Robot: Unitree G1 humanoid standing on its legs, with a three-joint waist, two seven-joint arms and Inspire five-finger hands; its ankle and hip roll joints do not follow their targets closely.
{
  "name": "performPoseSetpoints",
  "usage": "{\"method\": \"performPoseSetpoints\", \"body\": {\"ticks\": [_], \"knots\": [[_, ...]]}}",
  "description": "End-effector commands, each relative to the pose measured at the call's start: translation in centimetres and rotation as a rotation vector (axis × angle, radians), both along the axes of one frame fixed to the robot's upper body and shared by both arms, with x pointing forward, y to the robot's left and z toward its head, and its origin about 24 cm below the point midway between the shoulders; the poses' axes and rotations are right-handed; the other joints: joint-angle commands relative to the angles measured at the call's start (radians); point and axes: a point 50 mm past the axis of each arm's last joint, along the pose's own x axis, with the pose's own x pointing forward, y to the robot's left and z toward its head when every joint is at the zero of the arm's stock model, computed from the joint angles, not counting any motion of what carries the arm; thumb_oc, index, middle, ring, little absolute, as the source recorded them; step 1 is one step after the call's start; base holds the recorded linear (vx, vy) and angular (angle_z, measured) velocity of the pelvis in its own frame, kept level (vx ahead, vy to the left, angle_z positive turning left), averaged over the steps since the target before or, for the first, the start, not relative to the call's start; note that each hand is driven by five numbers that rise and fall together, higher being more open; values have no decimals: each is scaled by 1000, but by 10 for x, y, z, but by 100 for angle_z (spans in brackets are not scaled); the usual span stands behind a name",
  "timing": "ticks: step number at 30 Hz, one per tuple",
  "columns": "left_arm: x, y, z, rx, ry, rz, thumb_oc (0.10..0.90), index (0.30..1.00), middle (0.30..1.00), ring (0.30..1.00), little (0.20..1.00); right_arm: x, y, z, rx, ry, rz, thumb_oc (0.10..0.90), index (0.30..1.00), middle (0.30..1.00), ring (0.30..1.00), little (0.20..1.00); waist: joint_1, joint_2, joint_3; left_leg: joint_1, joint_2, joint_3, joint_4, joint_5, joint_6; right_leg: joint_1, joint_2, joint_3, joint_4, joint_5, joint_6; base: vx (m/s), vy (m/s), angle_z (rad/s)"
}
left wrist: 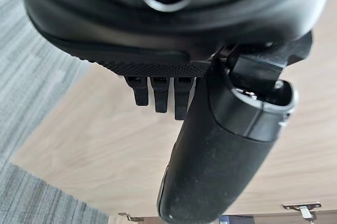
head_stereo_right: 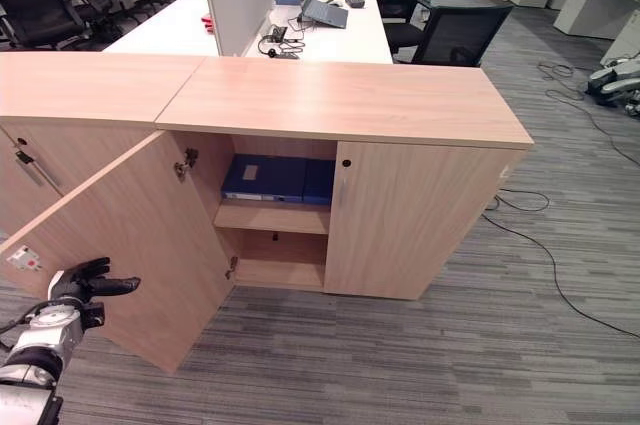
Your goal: Put the empty folder in the office cabinet
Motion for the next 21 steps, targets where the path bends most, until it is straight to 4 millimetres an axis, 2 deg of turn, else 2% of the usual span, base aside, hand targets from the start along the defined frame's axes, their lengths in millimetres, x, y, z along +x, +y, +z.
{"method": "performPoseSetpoints", "body": {"ticks": [1,4,6,7,9,10,11,12,13,14,15,16,17,20,21], "knots": [[39,25,87,63,-308,65,800,900,900,900,900,-7,2,-2,4,25,5,800,900,900,900,900,9,53,2,45,25,-47,-3,-142,-53,53,-47,-9,6,-87,128,-4,8,-10],[38,23,80,35,-288,58,800,900,900,900,900,-8,-4,-1,6,37,-6,800,900,900,900,900,7,52,3,51,24,-43,-3,-143,-52,55,-47,-2,6,-87,129,0,3,-13],[41,10,63,-5,-223,-4,800,900,900,900,900,-2,-18,2,-23,24,-36,800,900,900,900,900,15,47,-2,55,23,-45,-3,-145,-52,63,-46,-7,6,-89,127,13,-12,-7],[41,10,63,-6,-223,-4,800,900,900,900,900,-2,-18,2,-23,24,-36,800,900,900,900,900,16,47,-2,55,23,-45,-3,-145,-52,63,-46,-7,6,-89,127,0,0,0],[32,-1,34,-79,-158,-25,800,900,900,900,900,1,-18,2,-24,25,-26,800,900,900,900,900,26,46,-2,54,24,-49,-3,-145,-51,64,-47,-12,6,-88,127,0,0,0],[31,-1,34,-80,-158,-25,800,900,900,900,900,1,-18,2,-25,26,-26,800,900,900,900,900,26,47,-2,54,24,-49,-3,-145,-51,64,-47,-12,6,-88,127,0,0,0],[27,-4,24,-98,-133,-29,800,900,900,900,900,3,-18,2,-23,23,-21,800,900,900,900,900,30,46,-2,52,24,-51,-3,-144,-51,64,-47,-13,6,-88,126,0,0,0],[14,-10,2,-136,-72,-24,800,900,900,900,900,5,-16,2,-17,20,-16,800,900,900,900,900,37,44,-2,51,22,-53,-3,-143,-50,64,-47,-14,6,-88,125,0,0,0],[8,-12,-8,-154,-47,-18,800,900,900,900,900,6,-16,3,-19,18,-11,800,900,900,900,900,40,43,-2,51,22,-55,-3,-143,-50,64,-47,-15,6,-88,124,0,0,0],[-11,-19,-33,-196,36,-12,800,900,900,900,900,10,-15,3,-16,10,-3,800,900,900,900,900,47,41,-1,50,21,-57,-3,-143,-49,65,-47,-14,6,-89,122,0,0,0],[-11,-19,-34,-197,36,-11,800,900,900,900,900,10,-15,3,-17,11,-3,800,900,900,900,900,46,42,-1,50,21,-57,-3,-143,-49,65,-47,-14,6,-89,122,0,0,0],[-33,-24,-57,-241,117,12,800,900,900,900,900,13,-15,3,-16,5,6,800,900,900,900,900,50,39,-1,50,21,-60,-3,-143,-49,66,-47,-14,6,-90,120,4,6,4],[-33,-25,-57,-241,118,12,800,900,900,900,900,12,-15,3,-17,6,7,800,900,900,900,900,50,40,-1,50,21,-60,-3,-143,-49,66,-47,-14,6,-90,120,9,13,3],[-73,-32,-89,-313,237,72,800,900,900,900,900,16,-16,4,-18,3,16,800,900,900,900,900,57,37,-4,50,21,-62,-3,-144,-48,65,-47,-15,6,-92,118,0,0,0],[-80,-32,-93,-325,252,88,800,900,900,900,900,16,-16,4,-21,2,19,800,900,900,900,900,58,38,-5,50,21,-63,-3,-144,-48,65,-46,-15,6,-92,117,20,15,4]]}}
